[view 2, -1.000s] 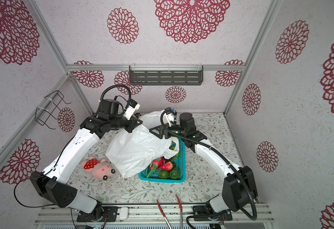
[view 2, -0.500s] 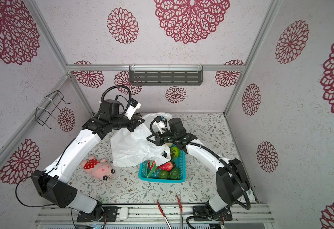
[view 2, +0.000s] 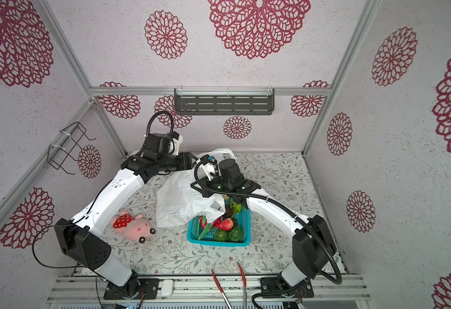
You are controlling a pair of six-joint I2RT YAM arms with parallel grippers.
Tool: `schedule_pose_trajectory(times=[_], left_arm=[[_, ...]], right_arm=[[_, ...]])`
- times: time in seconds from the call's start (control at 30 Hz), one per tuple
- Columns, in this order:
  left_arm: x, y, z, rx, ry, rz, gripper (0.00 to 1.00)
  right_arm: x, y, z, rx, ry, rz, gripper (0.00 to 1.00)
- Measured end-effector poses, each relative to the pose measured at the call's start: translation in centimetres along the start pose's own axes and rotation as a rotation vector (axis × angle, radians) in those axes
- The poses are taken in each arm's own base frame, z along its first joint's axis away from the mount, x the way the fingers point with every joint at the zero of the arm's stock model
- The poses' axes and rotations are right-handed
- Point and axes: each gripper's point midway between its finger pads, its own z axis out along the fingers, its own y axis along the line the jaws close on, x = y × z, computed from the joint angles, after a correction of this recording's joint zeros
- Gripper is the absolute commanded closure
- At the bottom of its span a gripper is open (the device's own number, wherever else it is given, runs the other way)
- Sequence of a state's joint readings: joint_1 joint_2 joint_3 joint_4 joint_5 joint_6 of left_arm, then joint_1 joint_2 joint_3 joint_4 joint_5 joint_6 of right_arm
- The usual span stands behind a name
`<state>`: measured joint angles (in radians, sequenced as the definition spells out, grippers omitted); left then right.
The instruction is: Place the fruits into the plastic bag
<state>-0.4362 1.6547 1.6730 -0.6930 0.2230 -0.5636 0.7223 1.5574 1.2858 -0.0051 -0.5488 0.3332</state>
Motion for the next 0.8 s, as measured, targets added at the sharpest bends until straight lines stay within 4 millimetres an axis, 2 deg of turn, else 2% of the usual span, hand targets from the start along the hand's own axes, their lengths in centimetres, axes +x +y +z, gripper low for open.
schedule_pose_trajectory(times=[0.17, 0.23, 0.47, 0.53, 0.6, 0.63, 0.8], left_arm=[[2.1, 0.2, 0.8, -0.035, 0.078, -0.078, 0.24], [2.4, 0.3, 0.7, -0.048, 0.097, -0.092, 0.28], [3.7, 0.6, 0.3, -0.102, 0.14, -0.115, 0.58], [4.4, 0.3, 0.5, -0.108, 0.162, -0.115, 0.73], [4.9, 0.1, 0.8, -0.114, 0.18, -0.11, 0.97], [5.1, 0.0, 1.0, -0.118, 0.185, -0.107, 1.0], [4.5, 0.6, 1.1, -0.157, 0.148, -0.093, 1.0]], right_arm=[[0.1, -0.3, 0.3, 0.043, -0.003, -0.022, 0.91], [0.2, -0.6, 0.3, 0.068, -0.005, -0.029, 0.9], [-0.3, -2.0, 0.3, 0.172, -0.035, -0.049, 0.9], [-0.4, -2.5, 0.2, 0.201, -0.044, -0.053, 0.9], [-0.5, -2.8, 0.1, 0.223, -0.051, -0.057, 0.9], [-0.6, -2.9, 0.1, 0.229, -0.053, -0.058, 0.9], [-0.7, -3.2, 0.0, 0.245, -0.058, -0.059, 0.83]])
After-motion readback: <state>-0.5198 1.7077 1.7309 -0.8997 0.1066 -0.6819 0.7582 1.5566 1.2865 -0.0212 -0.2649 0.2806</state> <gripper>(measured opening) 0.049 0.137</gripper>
